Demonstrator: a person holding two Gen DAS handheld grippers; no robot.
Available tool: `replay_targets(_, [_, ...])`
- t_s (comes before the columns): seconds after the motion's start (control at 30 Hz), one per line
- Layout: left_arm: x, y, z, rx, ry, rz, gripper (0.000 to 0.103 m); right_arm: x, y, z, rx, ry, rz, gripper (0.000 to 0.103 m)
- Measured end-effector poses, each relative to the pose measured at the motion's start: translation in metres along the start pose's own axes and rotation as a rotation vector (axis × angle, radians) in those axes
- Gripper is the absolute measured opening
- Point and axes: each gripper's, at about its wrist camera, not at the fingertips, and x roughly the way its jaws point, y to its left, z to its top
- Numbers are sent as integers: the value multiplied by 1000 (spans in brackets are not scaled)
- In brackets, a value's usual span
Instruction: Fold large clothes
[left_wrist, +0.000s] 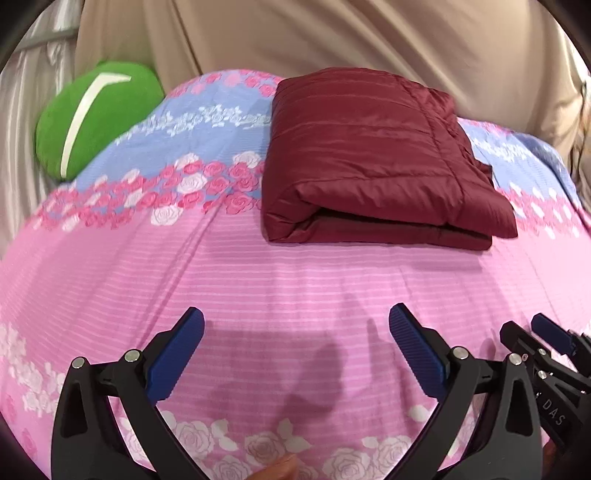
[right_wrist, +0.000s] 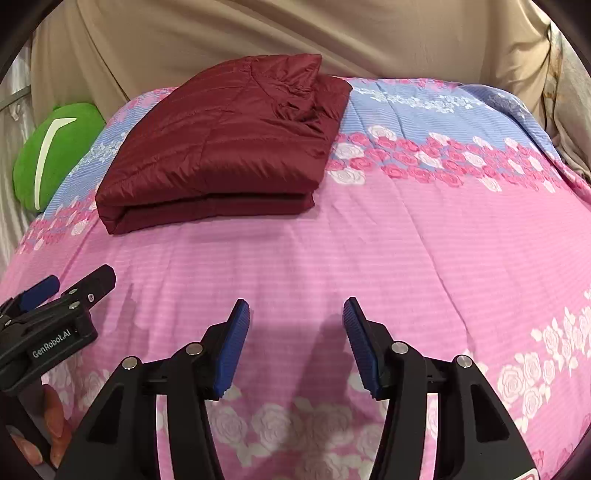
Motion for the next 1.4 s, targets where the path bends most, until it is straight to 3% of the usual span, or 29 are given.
replay_targets(0.3, [-8,-13,-6,42,-11,50,98,-9,8,-6,-52,-29,-40,60])
replay_targets(0.5, [-9,-11,-9,14,-9,57,98,-9,13,-7,-68,-27,-46,61])
replay_targets(0.9, [-8,-25,-12,87,-9,68,98,-9,19,-9,-71,-34,-44,63])
replay_targets(1.4, [-6,-22,-17,62,31,90,98,-9,25,-10,-68,-33,-48,63])
